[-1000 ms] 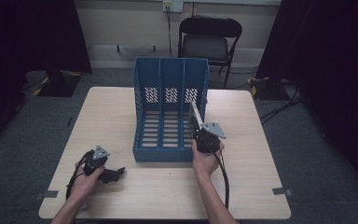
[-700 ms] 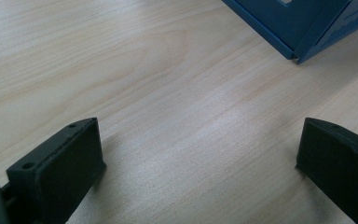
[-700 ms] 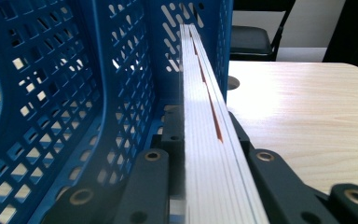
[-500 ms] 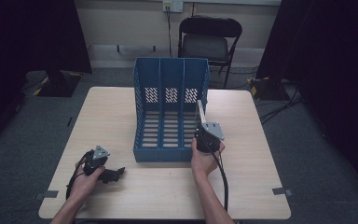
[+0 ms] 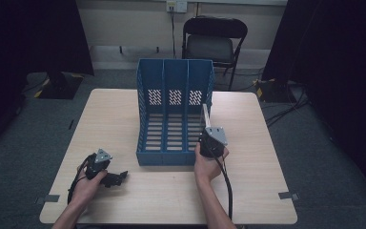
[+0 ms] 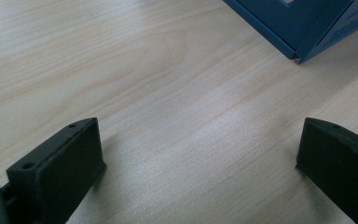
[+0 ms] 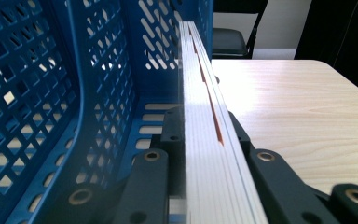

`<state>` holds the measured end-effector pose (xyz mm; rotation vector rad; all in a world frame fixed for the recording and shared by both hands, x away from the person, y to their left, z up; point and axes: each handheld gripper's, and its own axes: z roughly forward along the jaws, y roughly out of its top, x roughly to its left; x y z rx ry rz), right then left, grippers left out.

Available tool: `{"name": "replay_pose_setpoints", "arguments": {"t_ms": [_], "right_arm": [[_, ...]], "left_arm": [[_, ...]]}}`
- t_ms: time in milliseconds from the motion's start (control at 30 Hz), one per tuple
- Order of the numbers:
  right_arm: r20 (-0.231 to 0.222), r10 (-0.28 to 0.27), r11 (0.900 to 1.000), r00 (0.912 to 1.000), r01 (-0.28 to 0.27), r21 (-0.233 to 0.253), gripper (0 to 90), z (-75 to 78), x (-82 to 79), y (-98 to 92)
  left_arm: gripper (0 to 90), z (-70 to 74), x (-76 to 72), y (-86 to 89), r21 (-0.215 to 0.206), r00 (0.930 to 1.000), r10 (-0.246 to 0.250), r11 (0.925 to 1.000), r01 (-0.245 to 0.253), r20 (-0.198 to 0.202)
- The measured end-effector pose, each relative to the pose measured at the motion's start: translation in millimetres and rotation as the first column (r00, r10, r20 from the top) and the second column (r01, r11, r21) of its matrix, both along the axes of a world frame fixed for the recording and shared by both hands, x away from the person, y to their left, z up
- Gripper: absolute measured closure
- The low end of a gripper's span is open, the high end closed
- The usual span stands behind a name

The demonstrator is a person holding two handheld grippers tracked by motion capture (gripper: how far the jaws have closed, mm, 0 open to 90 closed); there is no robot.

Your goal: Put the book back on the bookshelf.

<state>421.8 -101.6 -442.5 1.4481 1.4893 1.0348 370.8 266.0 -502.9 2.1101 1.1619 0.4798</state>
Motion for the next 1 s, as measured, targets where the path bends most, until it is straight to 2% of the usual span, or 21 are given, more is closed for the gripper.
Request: {"name": "replay_pose_setpoints", "arguments": {"t_ms": [100,300,433,533,600,700,767,833,900,933,1000], "right_arm": [[-0.023,0.005,1.000,0.9997,-0.005,-0.003,75.2,-0.4,1.8,0.0],[-0.024,0.038,0.999,0.9990,-0.037,0.025,72.0,3.4,3.7,-4.2],[-0.021,0.038,0.999,0.9991,-0.038,0.015,70.7,10.6,6.4,-4.5],[-0.052,0.054,0.998,0.9972,-0.053,0.015,70.5,13.1,10.0,-4.1],[-0.071,0.058,0.998,0.9957,-0.059,-0.007,72.9,13.7,11.5,-1.0],[-0.075,0.049,0.998,0.9960,-0.051,-0.022,75.7,14.2,11.7,1.5],[-0.068,0.039,0.999,0.9969,-0.041,-0.034,76.3,14.0,12.2,1.9],[-0.064,0.044,0.998,0.9970,-0.047,-0.037,76.5,13.7,12.3,2.0],[-0.052,0.028,0.999,0.9983,-0.030,-0.031,76.7,12.4,11.1,1.8],[-0.045,0.020,0.999,0.9988,-0.022,-0.032,76.7,11.8,10.6,1.7],[-0.034,0.013,0.999,0.9993,-0.014,-0.029,76.8,10.9,10.6,2.0]], "left_arm": [[0.0,0.0,0.0,0.0,0.000,1.0000,0.000,1.0000,0.000,0.000],[0.0,0.0,0.0,0.0,0.000,1.0000,0.000,1.0000,0.000,0.000],[0.0,0.0,0.0,0.0,0.001,1.0000,0.000,1.0000,0.000,0.000],[0.0,0.0,0.0,0.0,0.000,1.0000,0.000,1.0000,0.000,0.000],[0.0,0.0,0.0,0.0,0.000,1.0000,0.000,1.0000,0.000,0.000],[0.0,0.0,-0.1,0.0,0.000,1.0000,0.000,1.0000,0.000,0.001],[0.0,-0.4,-0.2,-0.6,-0.009,1.0000,0.007,0.9999,-0.007,0.004],[0.0,0.0,-0.3,-0.1,-0.001,1.0000,0.000,1.0000,0.000,0.001],[0.0,-0.2,-0.6,-0.7,-0.007,1.0000,0.008,0.9999,-0.008,0.004],[0.2,0.5,-0.5,0.2,0.011,1.0000,-0.002,0.9999,0.002,0.004],[0.4,0.5,-0.8,0.2,0.012,1.0000,-0.001,0.9999,0.001,0.004]]}}
